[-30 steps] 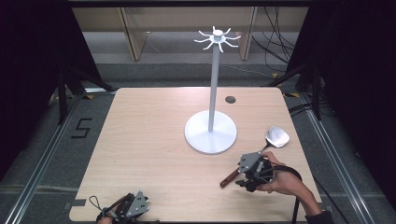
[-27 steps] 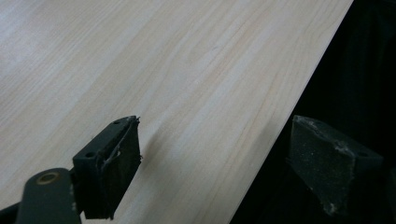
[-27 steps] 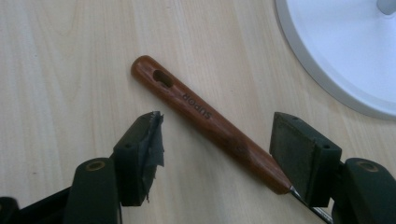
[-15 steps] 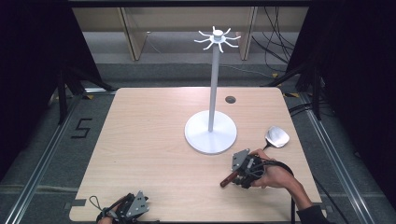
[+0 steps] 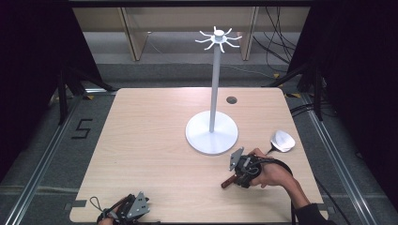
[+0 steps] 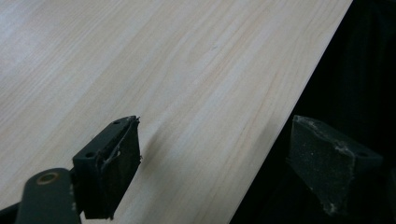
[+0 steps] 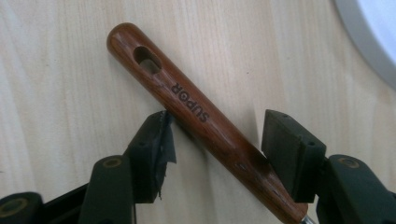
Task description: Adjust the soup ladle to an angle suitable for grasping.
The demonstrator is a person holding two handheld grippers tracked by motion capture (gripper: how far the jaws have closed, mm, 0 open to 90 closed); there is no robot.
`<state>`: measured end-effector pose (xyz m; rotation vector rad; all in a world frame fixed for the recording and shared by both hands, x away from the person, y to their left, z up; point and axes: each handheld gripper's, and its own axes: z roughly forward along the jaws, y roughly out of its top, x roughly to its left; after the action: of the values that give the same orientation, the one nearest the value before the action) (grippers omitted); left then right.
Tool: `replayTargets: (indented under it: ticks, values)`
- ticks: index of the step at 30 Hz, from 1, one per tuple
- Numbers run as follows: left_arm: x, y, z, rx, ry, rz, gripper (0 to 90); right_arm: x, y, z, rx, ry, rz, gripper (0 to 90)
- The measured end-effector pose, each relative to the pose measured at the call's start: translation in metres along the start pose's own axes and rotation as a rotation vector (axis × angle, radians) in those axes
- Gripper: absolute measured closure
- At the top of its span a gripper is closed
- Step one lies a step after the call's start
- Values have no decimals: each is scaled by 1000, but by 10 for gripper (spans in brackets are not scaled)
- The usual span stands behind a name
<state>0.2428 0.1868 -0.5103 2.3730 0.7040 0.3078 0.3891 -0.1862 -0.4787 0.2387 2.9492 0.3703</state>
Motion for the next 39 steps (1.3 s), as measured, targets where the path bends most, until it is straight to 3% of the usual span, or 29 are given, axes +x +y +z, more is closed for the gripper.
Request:
replayTargets:
  ticks: [5, 10, 11, 12, 13, 14, 16, 17, 18, 19, 25, 28, 30, 31, 33, 34, 35, 37, 38, 39]
  values:
    - [0, 0, 0, 1, 0, 1, 162, -1, 2, -1, 32, 9, 50, 504]
    - [0, 0, 0, 1, 2, -2, 162, -2, 8, 0, 69, 11, 66, 562]
    - [0, 0, 0, 1, 2, 1, 162, -5, 9, 1, 67, 16, 29, 572]
    - [0, 0, 0, 1, 2, 0, 162, -3, 10, 0, 77, 15, 69, 583]
    - [0, 0, 0, 1, 2, 0, 162, -3, 10, 0, 77, 15, 69, 583]
    - [0, 0, 0, 0, 1, 1, 162, -5, 10, 1, 70, 18, 39, 593]
    - [0, 0, 0, 1, 2, 1, 162, -3, 12, 1, 85, 34, 87, 627]
    - [0, 0, 0, 1, 1, 1, 162, -6, 12, 1, 79, 35, 54, 637]
    - [0, 0, 0, 1, 1, 1, 162, -6, 12, 1, 79, 35, 54, 637]
    - [0, 0, 0, 1, 2, 1, 162, -8, 13, 2, 77, 41, 12, 657]
    - [0, 0, 0, 1, 3, 0, 162, -1, 18, 0, 135, 46, 48, 697]
    - [-1, 0, 0, 4, 3, 0, 162, 0, 22, 1, 138, 45, 6, 717]
    - [0, 0, 0, 2, 2, 0, 162, 1, 24, 1, 150, 70, 17, 724]
    - [0, 0, 0, 3, 4, 0, 162, 4, 25, 0, 146, 60, 55, 725]
    - [-1, 0, 0, 2, 4, -4, 162, 1, 26, 1, 159, 73, 12, 726]
    - [-1, 0, 0, 2, 4, -3, 162, 1, 27, 2, 159, 54, -4, 727]
    - [-1, 0, 0, 2, 4, -1, 162, 0, 28, 2, 156, 72, -21, 730]
    - [0, 0, 0, 0, 4, -2, 162, 1, 29, 2, 162, 73, 0, 731]
    - [0, 0, 0, -1, 2, -1, 162, -1, 27, 3, 140, 51, -42, 733]
    - [-1, 0, 0, -1, 3, -1, 162, -1, 27, 3, 140, 51, -42, 733]
